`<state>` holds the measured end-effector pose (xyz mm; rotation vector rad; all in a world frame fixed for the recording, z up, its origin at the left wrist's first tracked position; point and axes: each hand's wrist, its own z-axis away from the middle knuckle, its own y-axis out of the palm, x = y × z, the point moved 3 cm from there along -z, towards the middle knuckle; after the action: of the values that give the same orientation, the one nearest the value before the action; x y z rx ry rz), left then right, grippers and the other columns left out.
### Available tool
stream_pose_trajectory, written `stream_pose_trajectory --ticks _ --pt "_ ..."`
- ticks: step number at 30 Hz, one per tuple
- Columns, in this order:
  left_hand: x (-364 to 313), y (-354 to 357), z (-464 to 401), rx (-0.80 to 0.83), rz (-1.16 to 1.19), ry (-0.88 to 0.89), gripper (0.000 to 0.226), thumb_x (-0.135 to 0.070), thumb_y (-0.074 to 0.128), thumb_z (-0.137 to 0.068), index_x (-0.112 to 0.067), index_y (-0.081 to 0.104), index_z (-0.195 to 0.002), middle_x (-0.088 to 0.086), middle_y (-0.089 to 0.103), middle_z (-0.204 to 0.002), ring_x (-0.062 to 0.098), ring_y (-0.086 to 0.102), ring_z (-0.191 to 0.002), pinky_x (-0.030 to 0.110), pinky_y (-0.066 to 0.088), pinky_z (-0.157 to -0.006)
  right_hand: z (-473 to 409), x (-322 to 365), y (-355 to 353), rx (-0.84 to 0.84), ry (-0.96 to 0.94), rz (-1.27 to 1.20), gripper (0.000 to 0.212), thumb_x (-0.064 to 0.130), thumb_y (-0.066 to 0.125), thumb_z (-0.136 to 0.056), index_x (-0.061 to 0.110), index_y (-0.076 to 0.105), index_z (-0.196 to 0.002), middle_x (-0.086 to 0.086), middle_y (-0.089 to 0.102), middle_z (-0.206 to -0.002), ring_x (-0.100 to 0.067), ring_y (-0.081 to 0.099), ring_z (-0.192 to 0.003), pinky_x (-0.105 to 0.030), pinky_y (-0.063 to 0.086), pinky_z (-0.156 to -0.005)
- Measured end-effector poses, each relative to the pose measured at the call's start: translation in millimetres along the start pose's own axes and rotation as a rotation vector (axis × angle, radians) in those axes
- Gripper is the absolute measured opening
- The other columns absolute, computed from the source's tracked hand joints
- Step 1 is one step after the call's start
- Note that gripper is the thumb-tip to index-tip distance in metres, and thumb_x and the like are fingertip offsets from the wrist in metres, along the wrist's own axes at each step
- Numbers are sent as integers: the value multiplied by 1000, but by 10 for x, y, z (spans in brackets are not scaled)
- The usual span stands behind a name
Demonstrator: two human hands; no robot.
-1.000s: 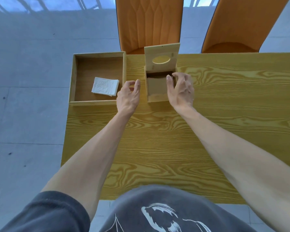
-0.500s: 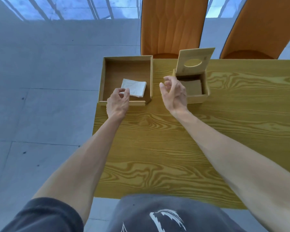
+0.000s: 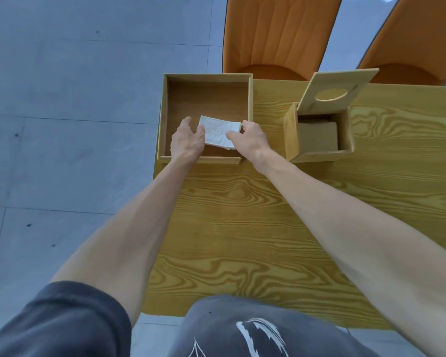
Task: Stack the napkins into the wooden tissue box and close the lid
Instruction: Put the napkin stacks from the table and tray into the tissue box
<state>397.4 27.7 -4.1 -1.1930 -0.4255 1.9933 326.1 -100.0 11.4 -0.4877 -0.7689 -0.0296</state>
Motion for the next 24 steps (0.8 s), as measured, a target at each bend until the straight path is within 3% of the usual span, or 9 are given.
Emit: stream_pose_trajectory --ticks 3,8,10,12,14,17,20,22,24 --pt "-34 34 -100 16 27 -36 57 -36 47 -104 -17 32 -155 9 42 -157 29 43 -144 44 41 -115 -112 16 76 42 64 -26 57 26 54 -96 6 36 -145 -8 49 -142 -25 48 -129 -30 42 -92" --pt "-80 79 -163 -13 63 -50 54 -30 47 -104 -15 35 -154 8 51 -151 25 50 -137 38 41 -111 -144 75 47 27 122 -106 45 16 48 -99 -4 41 -139 -14 46 -146 -29 44 -135 -42 40 -106" --pt "-83 103 -155 -28 78 -54 53 -26 50 -103 -15 37 -153 8 55 -147 24 54 -134 35 44 -106 -168 73 67 28 126 -131 42 17 49 -97 4 44 -137 -9 53 -133 -27 51 -123 -42 44 -96" --pt "-77 124 -160 -25 117 -75 53 -22 54 -102 -15 38 -152 8 56 -145 24 55 -132 28 46 -97 -210 23 102 0 127 -144 23 17 50 -94 13 46 -116 -3 49 -112 -21 49 -101 -34 41 -80" --pt "-65 129 -171 -4 164 -109 55 -17 58 -100 -15 38 -152 8 57 -145 23 56 -131 24 44 -89 -242 -55 138 -27 128 -168 21 15 52 -90 11 49 -110 -4 54 -110 -22 52 -97 -34 44 -76" --pt "-38 119 -181 38 210 -153 61 -10 64 -95 -13 40 -151 10 56 -145 25 55 -132 30 46 -101 -247 -105 147 -53 106 -185 40 4 53 -89 7 53 -129 -7 62 -123 -25 61 -106 -39 56 -85" --pt "35 106 -188 81 234 -198 63 -6 69 -92 -11 42 -149 12 59 -140 28 59 -128 40 49 -107 -221 -121 125 -87 80 -169 47 1 56 -92 9 48 -138 -4 60 -116 -22 58 -104 -33 54 -86" --pt "84 96 -184 106 233 -185 52 -5 68 -92 -7 52 -142 12 66 -127 29 64 -120 42 52 -104 -216 -138 119 -115 49 -119 17 -3 55 -89 12 62 -94 -1 56 -79 -19 52 -73 -27 46 -58" --pt "101 82 -162 119 233 -149 36 -5 67 -92 -4 64 -128 11 69 -113 30 67 -112 42 55 -99 -226 -173 115 -141 19 -90 30 -3 52 -87 14 47 -63 3 41 -60 -18 38 -59 -29 32 -50"
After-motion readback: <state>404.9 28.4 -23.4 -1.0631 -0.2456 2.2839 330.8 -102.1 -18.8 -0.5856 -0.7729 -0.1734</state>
